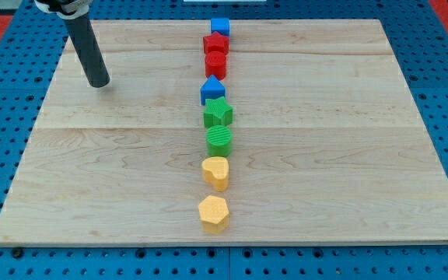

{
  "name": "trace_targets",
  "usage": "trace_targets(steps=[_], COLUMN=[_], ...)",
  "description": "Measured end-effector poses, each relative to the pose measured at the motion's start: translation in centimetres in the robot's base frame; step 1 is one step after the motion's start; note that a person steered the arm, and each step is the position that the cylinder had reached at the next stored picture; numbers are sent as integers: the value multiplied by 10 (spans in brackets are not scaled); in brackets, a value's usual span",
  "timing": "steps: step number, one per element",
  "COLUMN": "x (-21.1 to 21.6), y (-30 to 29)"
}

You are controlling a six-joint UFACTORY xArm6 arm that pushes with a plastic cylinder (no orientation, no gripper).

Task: Move your arm towards the yellow hexagon

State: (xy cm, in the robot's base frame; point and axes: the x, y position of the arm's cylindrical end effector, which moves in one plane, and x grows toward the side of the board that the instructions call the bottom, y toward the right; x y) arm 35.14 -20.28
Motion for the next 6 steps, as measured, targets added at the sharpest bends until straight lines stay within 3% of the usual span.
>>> trace_targets(steps=[1, 2, 3, 4, 6], x=[0, 48, 149, 231, 250], y=[0, -5, 10, 44, 196])
